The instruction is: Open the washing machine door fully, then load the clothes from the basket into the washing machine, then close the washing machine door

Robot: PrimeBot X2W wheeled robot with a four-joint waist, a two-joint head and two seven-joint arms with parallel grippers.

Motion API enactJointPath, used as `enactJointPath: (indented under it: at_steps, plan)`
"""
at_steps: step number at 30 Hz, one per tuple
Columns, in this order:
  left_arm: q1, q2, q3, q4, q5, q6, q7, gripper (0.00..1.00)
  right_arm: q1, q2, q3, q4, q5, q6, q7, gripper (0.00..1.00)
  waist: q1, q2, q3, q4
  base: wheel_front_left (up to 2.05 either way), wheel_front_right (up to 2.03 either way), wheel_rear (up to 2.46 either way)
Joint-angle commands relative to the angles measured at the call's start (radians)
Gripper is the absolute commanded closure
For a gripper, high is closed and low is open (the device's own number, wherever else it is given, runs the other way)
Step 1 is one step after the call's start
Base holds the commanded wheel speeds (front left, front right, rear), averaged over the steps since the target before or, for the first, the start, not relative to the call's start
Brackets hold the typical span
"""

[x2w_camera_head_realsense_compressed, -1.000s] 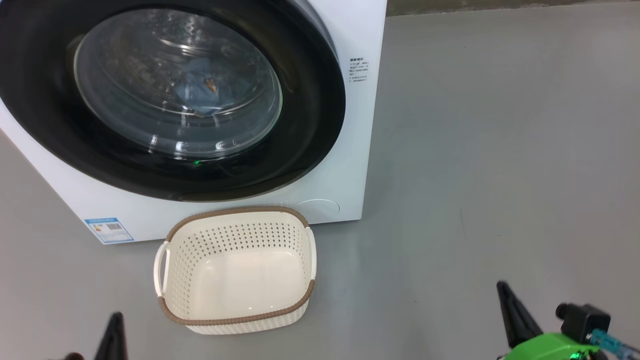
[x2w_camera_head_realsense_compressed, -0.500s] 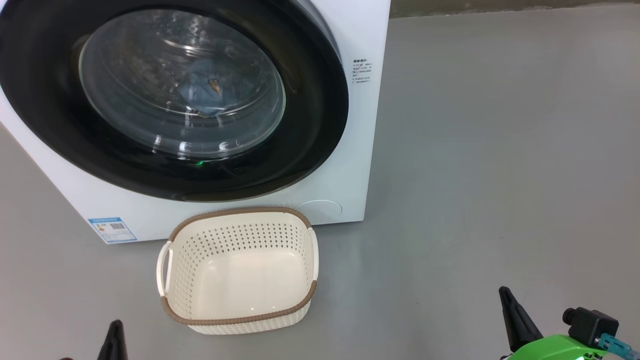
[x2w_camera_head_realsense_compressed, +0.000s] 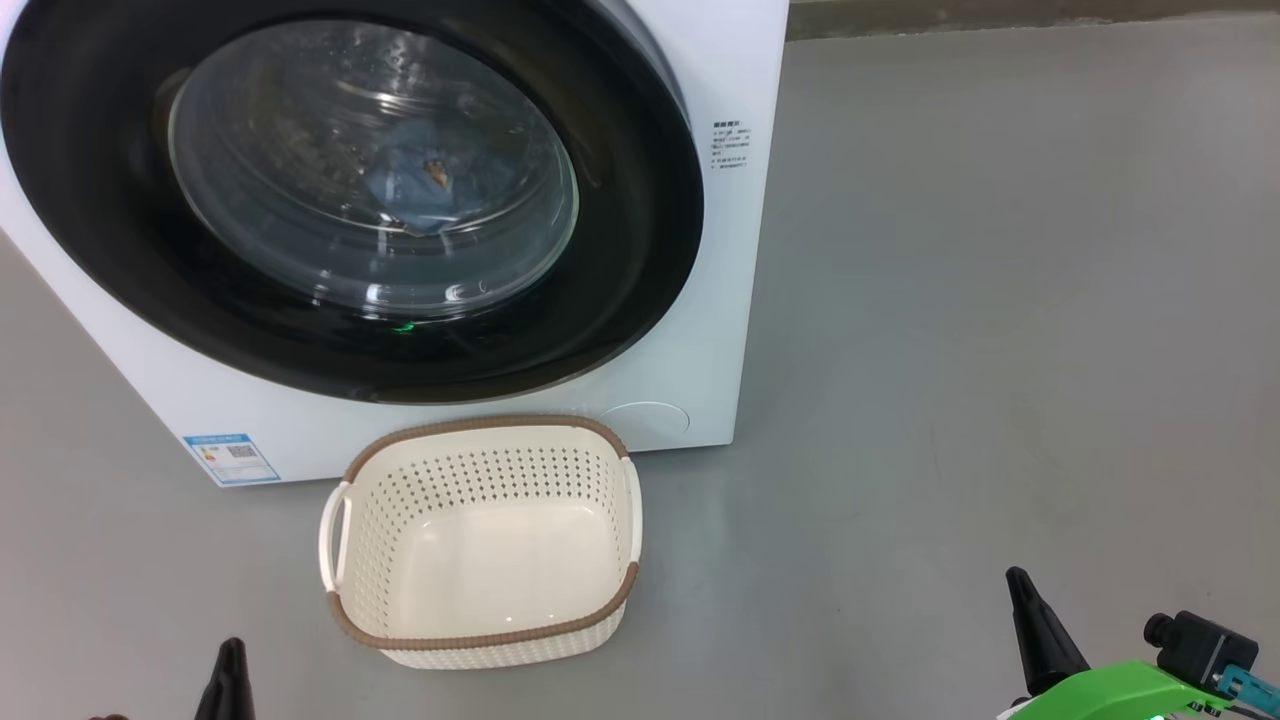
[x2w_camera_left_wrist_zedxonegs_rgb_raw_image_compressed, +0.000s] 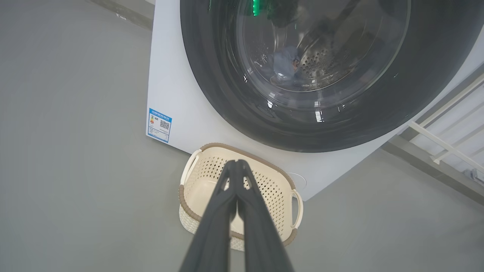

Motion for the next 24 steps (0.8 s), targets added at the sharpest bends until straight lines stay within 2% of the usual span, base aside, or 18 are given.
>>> enactJointPath:
  at_steps: [1,24]
  plan:
    - [-0.040,0.013,0.010,-0.019,-0.022,0.000,0.005,1.00,-0.028,-0.004,-0.003,-0.030,0.027,0.000,0.004,1.00,-0.0001,0.0000,0.000,0.000,0.00,0.00,0.00]
    - [-0.073,0.009,0.013,-0.017,-0.268,0.000,0.073,1.00,-0.035,0.008,-0.027,-0.066,0.240,0.000,0.072,1.00,-0.0001,0.0000,-0.008,0.014,0.00,0.00,0.00]
